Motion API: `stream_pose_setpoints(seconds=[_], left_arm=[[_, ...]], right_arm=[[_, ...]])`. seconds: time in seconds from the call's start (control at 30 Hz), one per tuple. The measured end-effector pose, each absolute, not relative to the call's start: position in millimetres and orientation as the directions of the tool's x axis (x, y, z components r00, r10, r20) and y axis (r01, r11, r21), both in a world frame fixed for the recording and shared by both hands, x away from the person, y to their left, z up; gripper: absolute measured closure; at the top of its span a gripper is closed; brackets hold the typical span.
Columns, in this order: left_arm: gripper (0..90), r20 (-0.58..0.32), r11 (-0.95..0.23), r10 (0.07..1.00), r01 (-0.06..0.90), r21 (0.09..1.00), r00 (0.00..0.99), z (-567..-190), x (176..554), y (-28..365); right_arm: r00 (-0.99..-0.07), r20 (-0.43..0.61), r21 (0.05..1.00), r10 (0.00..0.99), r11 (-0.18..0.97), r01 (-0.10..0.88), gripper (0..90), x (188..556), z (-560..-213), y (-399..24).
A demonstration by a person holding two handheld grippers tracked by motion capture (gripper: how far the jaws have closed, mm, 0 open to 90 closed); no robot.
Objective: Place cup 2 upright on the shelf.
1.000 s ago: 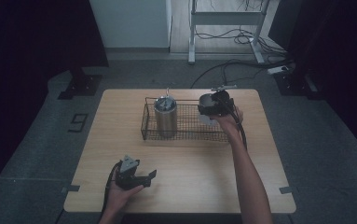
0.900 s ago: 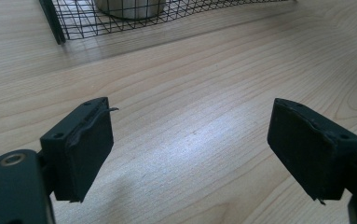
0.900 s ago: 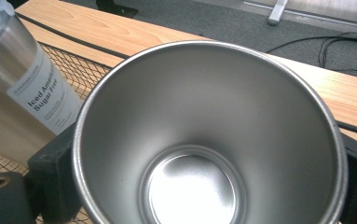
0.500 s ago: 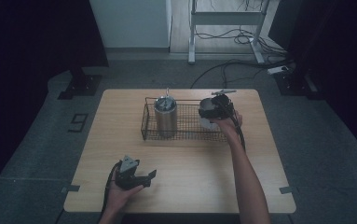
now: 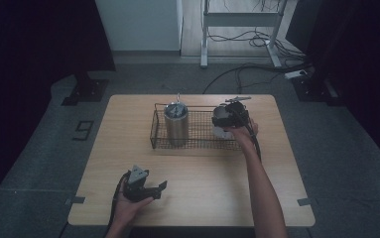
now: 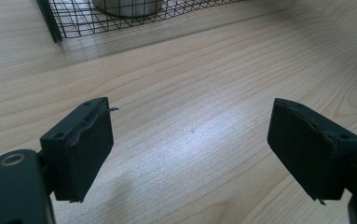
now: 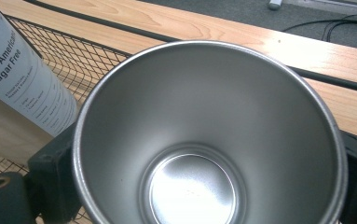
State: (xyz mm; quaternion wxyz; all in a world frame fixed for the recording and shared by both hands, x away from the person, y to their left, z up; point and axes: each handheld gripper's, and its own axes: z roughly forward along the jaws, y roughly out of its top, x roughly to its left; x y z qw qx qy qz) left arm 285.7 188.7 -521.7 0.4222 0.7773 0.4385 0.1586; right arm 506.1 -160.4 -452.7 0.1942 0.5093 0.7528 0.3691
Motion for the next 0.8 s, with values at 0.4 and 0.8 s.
stream_pose_setpoints(seconds=[0.4,0.8], left_arm=[[14.5,-0.122,-0.263,0.814,0.549,0.793,0.567,-523.0,285.7,188.0],[14.5,-0.124,-0.266,0.812,0.551,0.791,0.570,-523.8,285.6,187.3]], right_arm=[[-0.394,0.089,0.742,0.915,0.203,0.639,6.4,510.6,-460.5,-161.6],[-0.381,0.084,0.727,0.921,0.205,0.656,6.5,513.3,-468.9,-163.5]])
